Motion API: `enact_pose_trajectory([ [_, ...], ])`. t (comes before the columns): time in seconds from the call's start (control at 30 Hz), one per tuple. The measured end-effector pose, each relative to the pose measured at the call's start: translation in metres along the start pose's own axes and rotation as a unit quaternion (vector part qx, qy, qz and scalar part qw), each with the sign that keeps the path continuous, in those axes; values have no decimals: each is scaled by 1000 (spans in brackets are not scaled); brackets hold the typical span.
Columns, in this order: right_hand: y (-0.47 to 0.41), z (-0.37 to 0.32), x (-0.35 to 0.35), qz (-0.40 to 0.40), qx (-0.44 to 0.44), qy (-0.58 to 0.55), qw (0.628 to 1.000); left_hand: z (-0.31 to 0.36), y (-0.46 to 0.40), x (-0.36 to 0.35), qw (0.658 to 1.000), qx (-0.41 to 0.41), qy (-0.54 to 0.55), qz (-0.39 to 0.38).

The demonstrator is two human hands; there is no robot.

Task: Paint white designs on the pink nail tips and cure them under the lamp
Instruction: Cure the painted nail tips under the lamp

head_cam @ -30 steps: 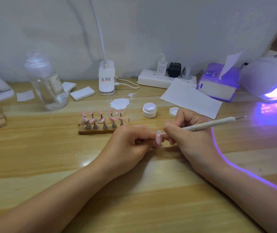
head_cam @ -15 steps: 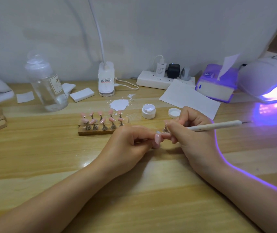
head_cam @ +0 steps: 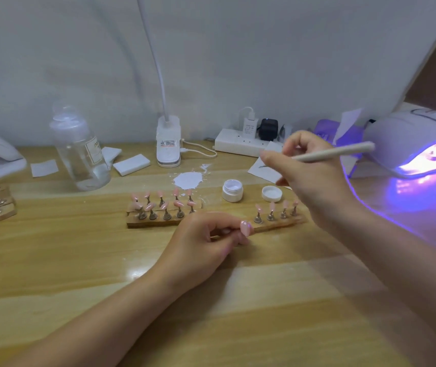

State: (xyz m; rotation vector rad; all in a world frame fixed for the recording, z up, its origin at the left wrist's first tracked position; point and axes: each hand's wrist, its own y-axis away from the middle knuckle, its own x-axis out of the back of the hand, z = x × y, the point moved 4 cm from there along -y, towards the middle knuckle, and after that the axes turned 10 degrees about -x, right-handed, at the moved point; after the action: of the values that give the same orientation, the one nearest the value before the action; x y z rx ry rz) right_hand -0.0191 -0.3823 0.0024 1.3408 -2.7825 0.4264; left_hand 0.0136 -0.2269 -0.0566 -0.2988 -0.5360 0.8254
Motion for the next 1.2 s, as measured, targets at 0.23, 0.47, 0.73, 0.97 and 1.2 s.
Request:
enact_pose_trajectory([
  [0.23,-41,9,-34,-38,-23,141,989,0,0,0,1000,13,16,7],
  [0.47,-51,29,-48,-29,-28,246,968,-2,-1,0,1000,12,23,11],
  [0.73,-50,30,-49,-25,-15,258,966,-3,0,1,1000,9,23,6],
  [0.97,-28,9,-27,30,-40,-20,999,-3,-1,1,1000,4,7,6],
  [1.2,24,13,-11,-2,-43,-130,991,0,-1,2,1000,-12,-14,4],
])
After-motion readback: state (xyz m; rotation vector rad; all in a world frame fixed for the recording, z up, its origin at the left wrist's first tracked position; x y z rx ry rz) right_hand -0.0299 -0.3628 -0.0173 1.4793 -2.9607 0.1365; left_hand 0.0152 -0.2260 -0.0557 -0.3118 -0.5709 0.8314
